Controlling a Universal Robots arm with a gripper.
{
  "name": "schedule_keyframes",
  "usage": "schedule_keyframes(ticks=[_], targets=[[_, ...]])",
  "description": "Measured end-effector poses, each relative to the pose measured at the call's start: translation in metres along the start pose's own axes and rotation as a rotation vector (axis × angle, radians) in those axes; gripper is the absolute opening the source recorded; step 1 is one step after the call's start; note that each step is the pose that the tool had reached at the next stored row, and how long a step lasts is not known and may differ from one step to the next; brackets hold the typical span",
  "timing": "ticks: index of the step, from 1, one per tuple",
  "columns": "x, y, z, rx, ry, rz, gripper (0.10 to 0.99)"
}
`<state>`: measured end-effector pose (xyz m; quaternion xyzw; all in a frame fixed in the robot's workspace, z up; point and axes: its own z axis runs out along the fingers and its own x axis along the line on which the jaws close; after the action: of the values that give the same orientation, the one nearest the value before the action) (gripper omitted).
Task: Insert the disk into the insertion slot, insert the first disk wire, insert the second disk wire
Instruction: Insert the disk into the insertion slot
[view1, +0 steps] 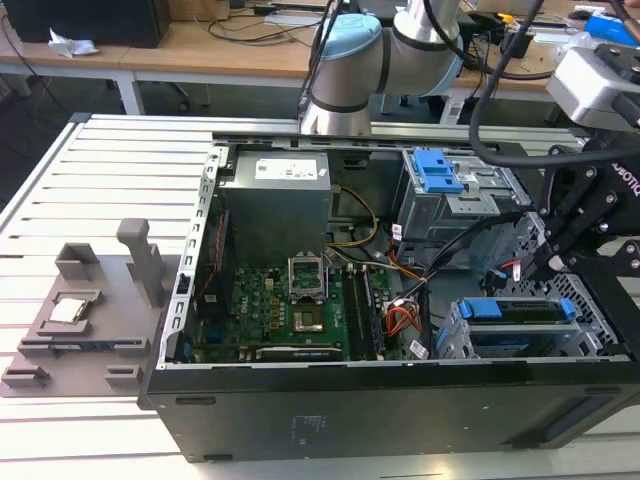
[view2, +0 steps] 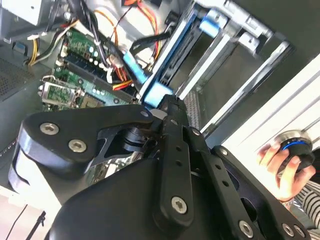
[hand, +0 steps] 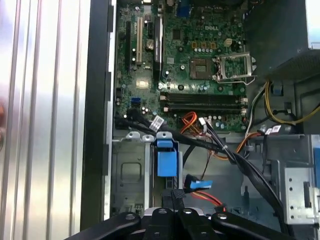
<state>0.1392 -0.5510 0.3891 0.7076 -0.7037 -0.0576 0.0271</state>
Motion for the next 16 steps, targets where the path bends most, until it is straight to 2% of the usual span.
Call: schedule_keyframes(ticks=[2, 6, 7, 11, 14, 16], targets=[[-0.0009, -0.0076, -0.0009, 0.000, 0.0001, 0.000, 0.106], [-0.0021, -0.0318, -0.0037, -0.001, 0.0000, 0.000, 0.106], [-0.0023, -0.0350, -0.0040, -0.001, 0.0001, 0.000, 0.106], [-0.0022, -0.0388, -0.0026, -0.001, 0.0001, 0.000, 0.106], [-0.0020, -0.0458, 0.0025, -0.001, 0.0000, 0.000, 0.106], [-0.0020, -0.0468, 0.0029, -0.001, 0.0002, 0.000, 0.106]])
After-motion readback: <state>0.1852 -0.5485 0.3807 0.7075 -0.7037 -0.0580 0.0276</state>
